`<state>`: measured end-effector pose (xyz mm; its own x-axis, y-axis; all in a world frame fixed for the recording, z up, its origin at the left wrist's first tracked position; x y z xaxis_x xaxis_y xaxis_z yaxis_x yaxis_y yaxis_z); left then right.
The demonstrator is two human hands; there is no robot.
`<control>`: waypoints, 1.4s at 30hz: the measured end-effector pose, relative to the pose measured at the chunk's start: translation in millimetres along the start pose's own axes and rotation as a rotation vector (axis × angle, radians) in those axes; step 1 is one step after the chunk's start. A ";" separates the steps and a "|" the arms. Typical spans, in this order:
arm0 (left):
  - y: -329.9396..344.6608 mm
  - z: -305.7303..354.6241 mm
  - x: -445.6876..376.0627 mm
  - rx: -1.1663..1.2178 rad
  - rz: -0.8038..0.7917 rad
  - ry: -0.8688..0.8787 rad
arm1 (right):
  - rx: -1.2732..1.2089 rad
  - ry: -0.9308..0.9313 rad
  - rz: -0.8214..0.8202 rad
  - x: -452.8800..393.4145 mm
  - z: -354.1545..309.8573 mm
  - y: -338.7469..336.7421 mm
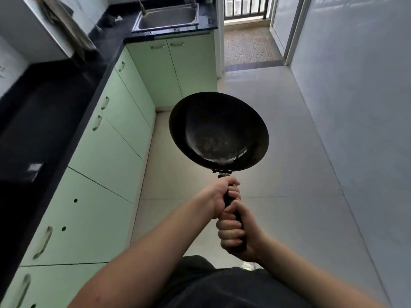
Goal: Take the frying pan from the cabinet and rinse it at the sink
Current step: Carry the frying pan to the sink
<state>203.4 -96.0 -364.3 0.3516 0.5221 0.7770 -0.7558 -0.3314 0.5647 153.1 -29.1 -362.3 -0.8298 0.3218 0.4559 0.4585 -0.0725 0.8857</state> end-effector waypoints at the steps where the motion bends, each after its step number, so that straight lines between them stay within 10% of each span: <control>1: -2.1 9.5 -1.3 0.009 0.012 0.012 | 0.011 0.021 -0.027 -6.4 -6.4 3.9; 19: -150.2 267.6 0.3 0.406 0.032 0.254 | 0.359 0.392 0.086 -246.7 -106.9 127.5; 42: -117.7 605.8 -133.8 0.255 -0.070 0.120 | 0.140 0.183 0.047 -458.8 -377.0 217.7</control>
<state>580.0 -602.9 -366.3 0.3190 0.6350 0.7036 -0.5634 -0.4700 0.6795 513.7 -548.4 -345.7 -0.8446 0.1433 0.5158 0.5269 0.0519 0.8483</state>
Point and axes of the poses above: each hand's wrist, its own x-axis away from the middle knuckle, its own y-axis out of the palm, z = x × y, the point moved 5 cm from there along -x, towards the middle knuckle, and after that the axes turned 8 degrees about -z, right-handed, at the moved point
